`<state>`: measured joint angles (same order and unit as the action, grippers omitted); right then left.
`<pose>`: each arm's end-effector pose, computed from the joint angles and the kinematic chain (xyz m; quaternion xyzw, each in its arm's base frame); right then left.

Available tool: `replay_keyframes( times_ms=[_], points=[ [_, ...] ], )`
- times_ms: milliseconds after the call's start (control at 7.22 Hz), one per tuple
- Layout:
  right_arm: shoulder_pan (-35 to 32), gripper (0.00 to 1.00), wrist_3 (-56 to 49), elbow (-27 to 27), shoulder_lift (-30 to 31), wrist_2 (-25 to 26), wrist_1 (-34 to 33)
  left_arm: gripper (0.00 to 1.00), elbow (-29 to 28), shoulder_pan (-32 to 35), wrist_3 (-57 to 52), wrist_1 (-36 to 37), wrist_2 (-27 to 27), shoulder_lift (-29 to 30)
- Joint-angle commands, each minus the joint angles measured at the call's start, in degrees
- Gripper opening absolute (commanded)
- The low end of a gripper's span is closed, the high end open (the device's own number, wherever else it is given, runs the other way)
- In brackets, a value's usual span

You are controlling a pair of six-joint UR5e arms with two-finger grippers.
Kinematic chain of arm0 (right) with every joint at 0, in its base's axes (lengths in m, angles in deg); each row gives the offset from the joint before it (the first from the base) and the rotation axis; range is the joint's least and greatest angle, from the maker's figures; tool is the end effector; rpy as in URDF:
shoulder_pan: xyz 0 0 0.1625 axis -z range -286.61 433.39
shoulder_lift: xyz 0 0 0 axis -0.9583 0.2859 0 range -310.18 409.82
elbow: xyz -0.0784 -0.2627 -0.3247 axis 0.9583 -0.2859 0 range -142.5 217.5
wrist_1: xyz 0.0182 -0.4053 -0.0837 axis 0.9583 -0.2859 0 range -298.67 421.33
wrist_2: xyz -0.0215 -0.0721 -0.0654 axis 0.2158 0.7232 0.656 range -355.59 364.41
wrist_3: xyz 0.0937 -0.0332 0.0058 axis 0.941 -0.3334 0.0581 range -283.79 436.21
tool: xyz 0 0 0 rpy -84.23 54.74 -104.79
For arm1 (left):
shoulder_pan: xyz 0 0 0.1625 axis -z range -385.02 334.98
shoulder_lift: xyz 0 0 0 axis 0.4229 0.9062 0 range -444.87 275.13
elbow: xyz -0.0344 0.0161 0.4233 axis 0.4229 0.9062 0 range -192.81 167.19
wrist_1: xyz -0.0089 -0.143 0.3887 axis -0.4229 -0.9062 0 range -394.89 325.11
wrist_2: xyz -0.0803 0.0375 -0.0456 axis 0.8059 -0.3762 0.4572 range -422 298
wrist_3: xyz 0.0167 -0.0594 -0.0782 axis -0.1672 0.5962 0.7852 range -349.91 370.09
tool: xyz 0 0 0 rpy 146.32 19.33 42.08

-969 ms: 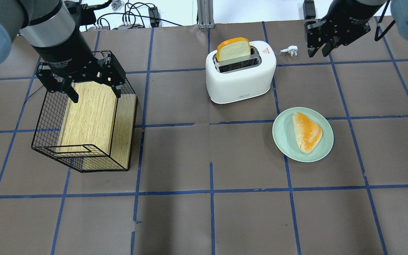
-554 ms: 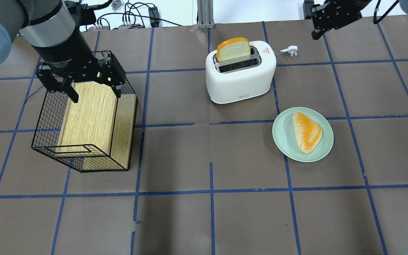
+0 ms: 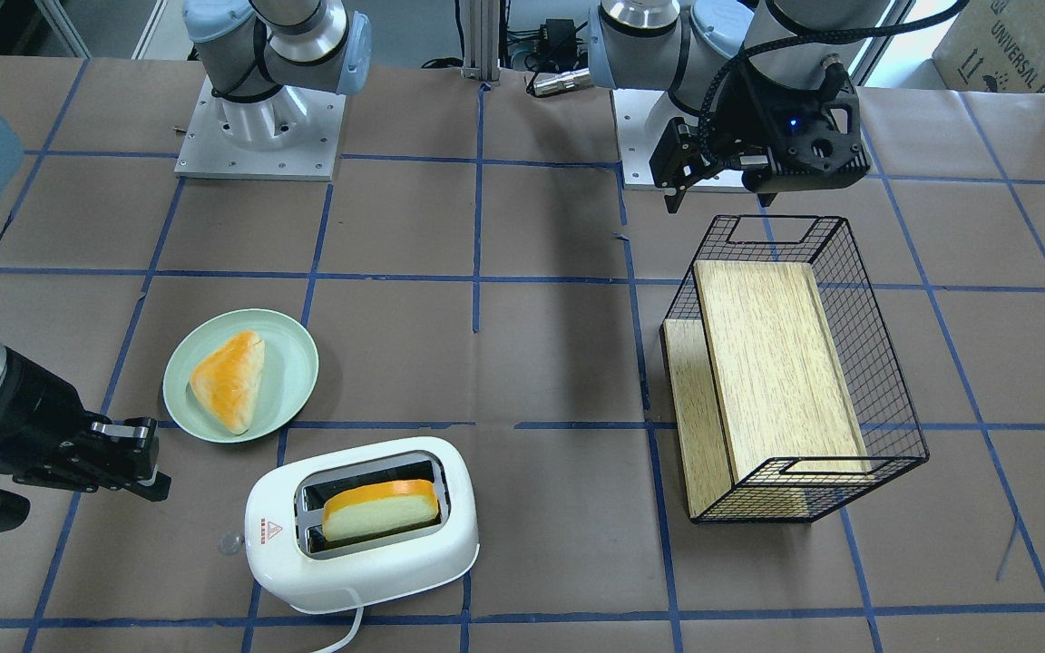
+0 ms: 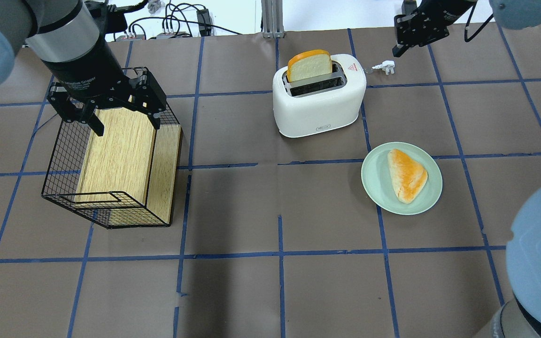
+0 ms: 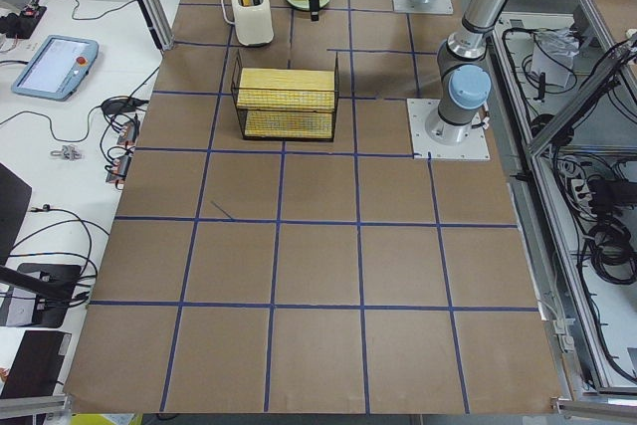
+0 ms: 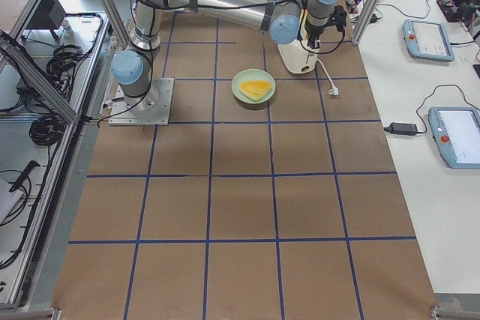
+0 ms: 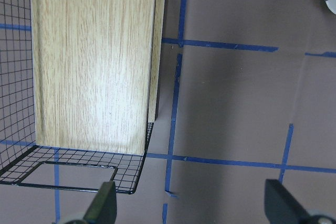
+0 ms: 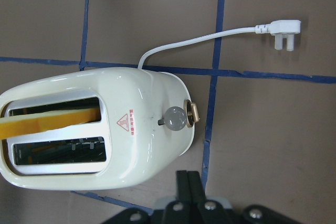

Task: Press toaster with right arm
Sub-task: 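Move the right gripper toward the lever on the cream toaster's side, then lower the right gripper onto the toaster lever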

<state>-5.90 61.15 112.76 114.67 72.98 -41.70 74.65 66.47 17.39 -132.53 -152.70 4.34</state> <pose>0.0422 -0.6901 0.3882 -0.0414 0.9814 -0.0632 0.1762 -0.1444 -0.4740 0.5035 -0.0505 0.9980 0.0371 0.0090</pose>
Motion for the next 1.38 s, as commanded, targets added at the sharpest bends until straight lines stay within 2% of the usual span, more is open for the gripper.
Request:
replay_keyframes(
  times_ms=[0,277,1246],
  points=[
    [0.45,0.04,0.63,-3.61,-4.62,-3.87,-0.68,1.00,0.08,0.00,0.00,0.00,0.00,0.00],
    [0.27,0.05,0.64,-9.24,-8.58,-4.92,1.25,1.00,0.08,0.00,0.00,0.00,0.00,0.00],
    [-1.04,0.05,0.38,-7.24,-10.88,-4.06,3.98,1.00,0.08,0.00,0.00,0.00,0.00,0.00]
  ],
)
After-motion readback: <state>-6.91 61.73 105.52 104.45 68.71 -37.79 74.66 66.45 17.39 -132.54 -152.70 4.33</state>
